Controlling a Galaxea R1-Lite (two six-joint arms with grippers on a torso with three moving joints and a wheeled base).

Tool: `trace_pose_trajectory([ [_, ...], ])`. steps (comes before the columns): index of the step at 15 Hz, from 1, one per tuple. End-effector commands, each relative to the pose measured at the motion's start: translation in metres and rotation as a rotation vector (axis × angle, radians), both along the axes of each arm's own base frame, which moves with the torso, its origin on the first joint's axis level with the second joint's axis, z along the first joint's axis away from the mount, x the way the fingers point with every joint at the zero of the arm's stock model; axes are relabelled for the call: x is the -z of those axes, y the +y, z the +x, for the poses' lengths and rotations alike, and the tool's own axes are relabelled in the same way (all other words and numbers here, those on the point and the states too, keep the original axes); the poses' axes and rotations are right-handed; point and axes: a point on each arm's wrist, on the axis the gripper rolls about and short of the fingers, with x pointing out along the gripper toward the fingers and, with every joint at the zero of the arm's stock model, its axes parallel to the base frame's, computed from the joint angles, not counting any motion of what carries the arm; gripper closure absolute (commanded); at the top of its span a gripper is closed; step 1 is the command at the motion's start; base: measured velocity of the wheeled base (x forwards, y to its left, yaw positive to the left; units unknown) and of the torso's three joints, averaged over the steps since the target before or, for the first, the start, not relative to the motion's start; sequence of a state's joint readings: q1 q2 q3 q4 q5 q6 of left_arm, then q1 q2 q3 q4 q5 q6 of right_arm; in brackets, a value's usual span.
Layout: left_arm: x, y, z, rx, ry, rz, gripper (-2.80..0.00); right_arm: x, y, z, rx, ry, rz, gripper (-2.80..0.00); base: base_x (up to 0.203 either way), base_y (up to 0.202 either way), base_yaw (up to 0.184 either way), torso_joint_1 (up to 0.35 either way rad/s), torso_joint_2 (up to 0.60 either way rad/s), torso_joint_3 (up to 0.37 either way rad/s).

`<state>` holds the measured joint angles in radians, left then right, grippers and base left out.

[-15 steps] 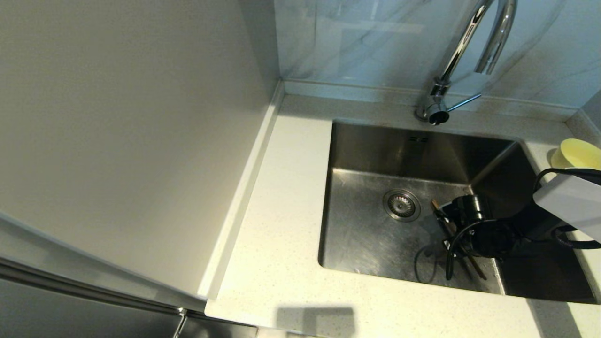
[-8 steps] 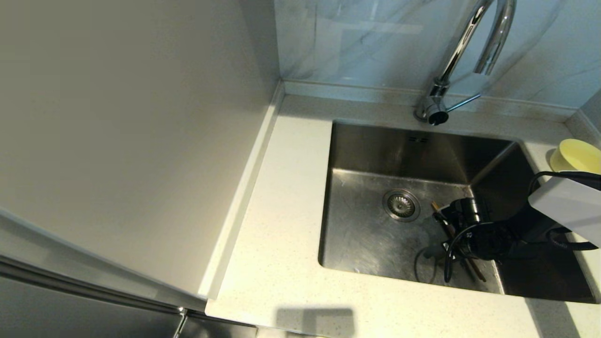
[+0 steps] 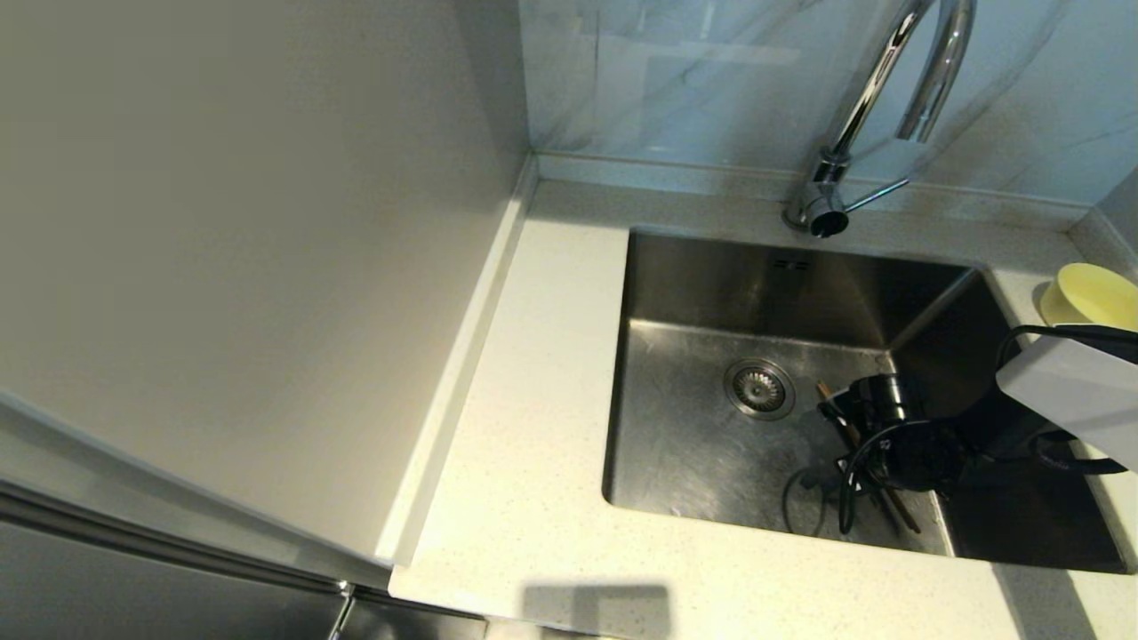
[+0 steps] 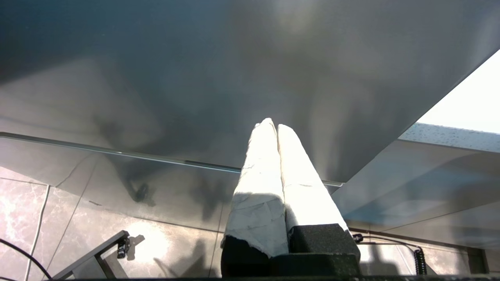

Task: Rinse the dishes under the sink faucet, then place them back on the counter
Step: Put the chopsticks into the sink

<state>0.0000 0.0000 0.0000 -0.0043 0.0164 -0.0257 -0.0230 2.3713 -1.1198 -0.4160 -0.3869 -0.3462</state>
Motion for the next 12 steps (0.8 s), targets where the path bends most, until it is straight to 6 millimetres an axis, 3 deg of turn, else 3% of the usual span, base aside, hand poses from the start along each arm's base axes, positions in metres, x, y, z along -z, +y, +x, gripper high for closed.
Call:
trace_pose_trajectory([
  [1, 0.000, 0.000, 0.000, 0.000, -0.003, 0.000, 0.00, 0.002, 0.000, 0.000, 0.006, 0.003, -0.010, 0.00, 0.000, 0.000, 0.000, 0.000, 0.00, 0.000],
  [3, 0.000, 0.000, 0.000, 0.000, -0.003, 0.000, 0.00, 0.002, 0.000, 0.000, 0.007, 0.005, -0.014, 0.00, 0.000, 0.000, 0.000, 0.000, 0.00, 0.000],
  [4, 0.000, 0.000, 0.000, 0.000, -0.003, 0.000, 0.00, 0.002, 0.000, 0.000, 0.007, 0.004, -0.014, -2.80, 0.000, 0.000, 0.000, 0.000, 0.00, 0.000],
  [12, 0.000, 0.000, 0.000, 0.000, -0.003, 0.000, 0.00, -0.011, 0.001, -0.002, 0.007, -0.019, -0.014, -2.80, 0.000, 0.000, 0.000, 0.000, 0.00, 0.000],
])
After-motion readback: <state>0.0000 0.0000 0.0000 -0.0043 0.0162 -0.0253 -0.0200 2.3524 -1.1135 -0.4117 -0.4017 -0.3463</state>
